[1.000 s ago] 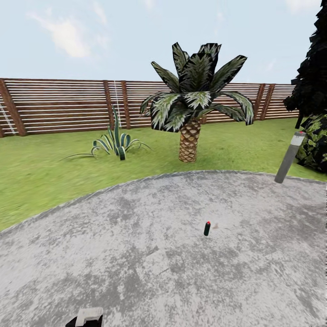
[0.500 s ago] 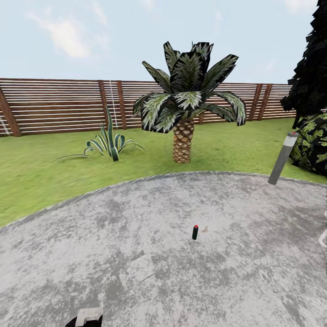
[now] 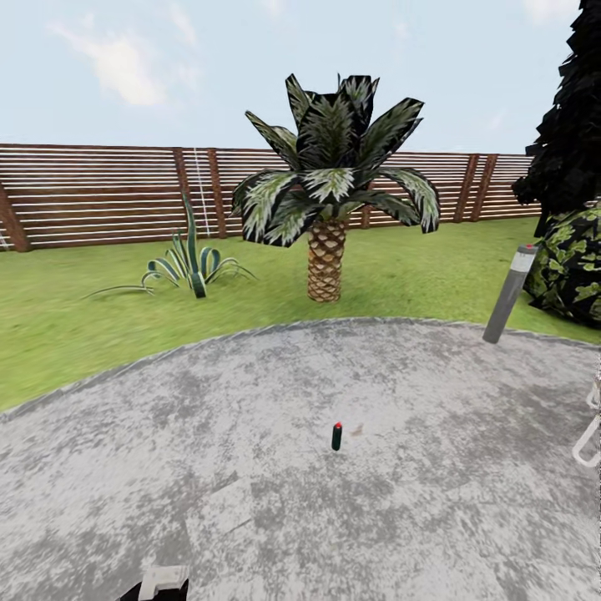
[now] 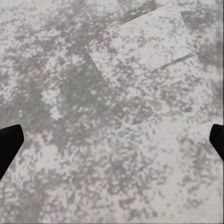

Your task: Pick up the pesticide atomizer in the garden and spray insectifuge to fully cover both potted plants in the garden.

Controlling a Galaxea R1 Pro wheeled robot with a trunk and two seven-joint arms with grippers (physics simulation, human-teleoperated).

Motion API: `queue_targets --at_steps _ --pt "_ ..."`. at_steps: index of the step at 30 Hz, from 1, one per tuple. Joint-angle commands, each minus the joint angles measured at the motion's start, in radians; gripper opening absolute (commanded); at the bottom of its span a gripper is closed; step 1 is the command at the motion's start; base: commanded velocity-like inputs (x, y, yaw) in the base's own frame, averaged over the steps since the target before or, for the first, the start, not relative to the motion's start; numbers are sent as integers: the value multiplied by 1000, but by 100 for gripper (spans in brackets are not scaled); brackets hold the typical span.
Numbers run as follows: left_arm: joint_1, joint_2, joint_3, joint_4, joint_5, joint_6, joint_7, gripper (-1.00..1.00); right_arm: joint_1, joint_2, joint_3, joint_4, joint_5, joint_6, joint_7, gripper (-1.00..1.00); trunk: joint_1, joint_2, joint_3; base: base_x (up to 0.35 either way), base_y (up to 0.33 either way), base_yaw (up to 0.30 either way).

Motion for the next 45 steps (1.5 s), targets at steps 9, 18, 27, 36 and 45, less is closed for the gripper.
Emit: queue_targets --at_steps 9,18,27,36,45 --pt "0 0 4 1 0 -3 0 100 -1 0 -1 1 1 -4 0 100 0 0 -1 167 -298 0" --pt "0 0 3 1 0 -3 0 100 -1 0 -1 1 1 -3 0 100 0 0 -1 168 -297 0" --pt "0 0 4 1 0 -3 0 100 -1 0 -1 1 1 -3 0 100 0 0 -1 168 -297 0" --pt "-1 0 3 1 0 -4 0 100 -1 0 -1 1 1 -4 -1 100 0 0 -1 168 -297 117" --pt "0 0 4 1 0 -4 0 100 -1 0 -1 0 1 -4 0 100 0 0 -1 169 -297 211"
